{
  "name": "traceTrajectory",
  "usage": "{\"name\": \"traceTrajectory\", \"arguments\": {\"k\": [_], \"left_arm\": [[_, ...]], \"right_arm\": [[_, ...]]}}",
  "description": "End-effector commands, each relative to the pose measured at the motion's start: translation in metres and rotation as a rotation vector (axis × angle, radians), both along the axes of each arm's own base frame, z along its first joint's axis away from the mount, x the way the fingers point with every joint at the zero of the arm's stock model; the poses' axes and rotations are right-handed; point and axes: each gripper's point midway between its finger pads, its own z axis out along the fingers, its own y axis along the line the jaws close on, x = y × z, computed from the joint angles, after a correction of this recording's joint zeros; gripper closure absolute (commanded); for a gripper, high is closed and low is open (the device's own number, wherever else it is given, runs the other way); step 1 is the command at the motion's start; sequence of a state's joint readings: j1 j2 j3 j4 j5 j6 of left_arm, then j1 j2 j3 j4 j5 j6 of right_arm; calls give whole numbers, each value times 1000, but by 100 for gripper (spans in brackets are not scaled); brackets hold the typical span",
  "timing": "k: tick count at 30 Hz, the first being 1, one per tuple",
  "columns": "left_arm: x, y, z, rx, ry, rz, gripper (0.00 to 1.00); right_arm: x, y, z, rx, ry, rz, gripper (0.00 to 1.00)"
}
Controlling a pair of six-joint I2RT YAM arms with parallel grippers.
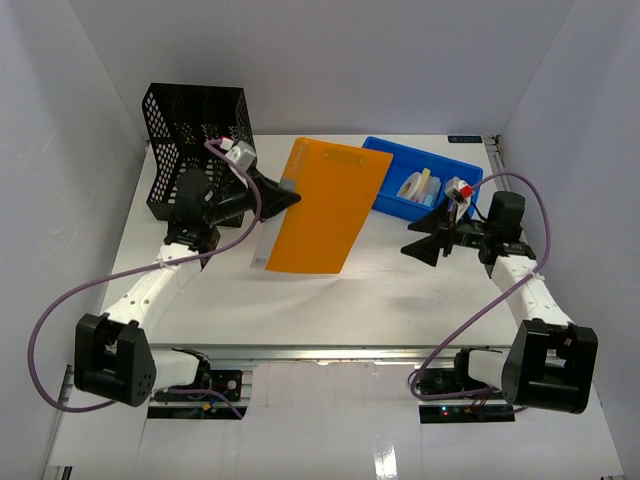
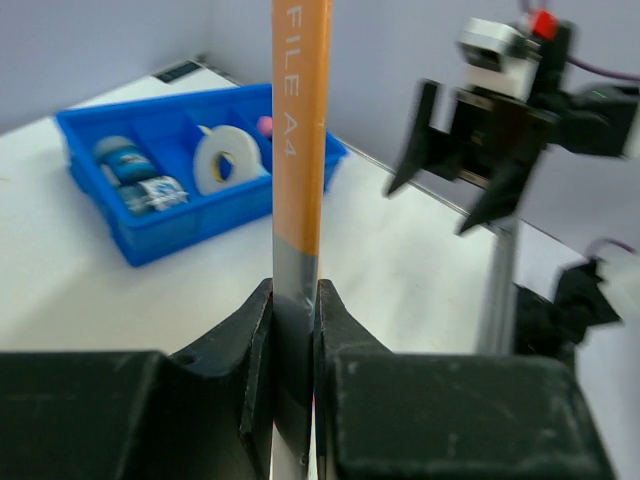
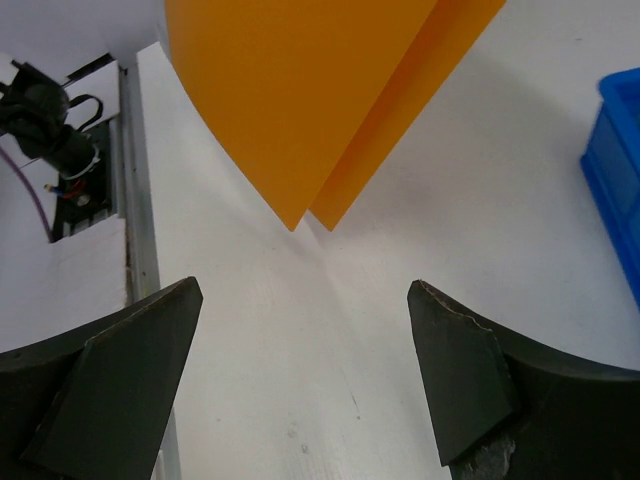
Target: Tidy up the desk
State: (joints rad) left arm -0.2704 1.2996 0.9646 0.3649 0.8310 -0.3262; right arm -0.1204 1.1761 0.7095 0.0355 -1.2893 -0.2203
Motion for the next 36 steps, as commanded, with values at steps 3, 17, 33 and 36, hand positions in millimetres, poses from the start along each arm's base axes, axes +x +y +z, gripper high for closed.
{"name": "traceTrajectory", "arguments": {"k": [3, 17, 33, 36], "left_arm": [[-90, -6, 19, -99, 2, -292, 100], [-101, -8, 6, -99, 36, -331, 100], [-93, -24, -11, -50, 102, -376, 77], [-92, -29, -17, -7, 113, -401, 58]], "right_arm": [[-4, 43, 37, 40, -51, 194, 10], [-45, 62, 70, 152, -64, 346, 8], [-61, 75, 83, 141, -124, 438, 91], [-63, 74, 83, 133, -127, 444, 92]]}}
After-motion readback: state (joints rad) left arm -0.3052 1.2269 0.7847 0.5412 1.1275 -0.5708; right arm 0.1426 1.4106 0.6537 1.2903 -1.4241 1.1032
